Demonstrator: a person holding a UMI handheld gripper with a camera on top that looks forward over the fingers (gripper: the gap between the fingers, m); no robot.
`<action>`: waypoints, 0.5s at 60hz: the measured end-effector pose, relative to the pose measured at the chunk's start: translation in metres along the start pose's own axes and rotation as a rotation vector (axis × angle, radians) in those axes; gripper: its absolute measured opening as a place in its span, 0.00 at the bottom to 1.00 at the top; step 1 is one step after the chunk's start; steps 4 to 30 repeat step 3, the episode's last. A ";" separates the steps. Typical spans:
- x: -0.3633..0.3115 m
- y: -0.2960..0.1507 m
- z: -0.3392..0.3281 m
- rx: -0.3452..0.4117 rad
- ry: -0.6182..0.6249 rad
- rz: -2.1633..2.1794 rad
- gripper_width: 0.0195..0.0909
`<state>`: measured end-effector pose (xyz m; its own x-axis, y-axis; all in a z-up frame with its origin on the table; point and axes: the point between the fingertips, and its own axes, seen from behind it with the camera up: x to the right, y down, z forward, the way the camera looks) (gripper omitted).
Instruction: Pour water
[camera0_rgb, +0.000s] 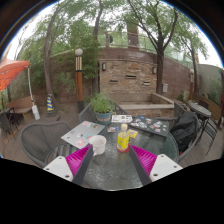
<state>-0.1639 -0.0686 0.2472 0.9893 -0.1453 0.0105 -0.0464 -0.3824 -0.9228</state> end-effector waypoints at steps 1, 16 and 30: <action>-0.001 -0.001 -0.010 0.000 0.001 0.012 0.89; -0.002 -0.004 -0.025 0.001 0.003 0.031 0.89; -0.002 -0.004 -0.025 0.001 0.003 0.031 0.89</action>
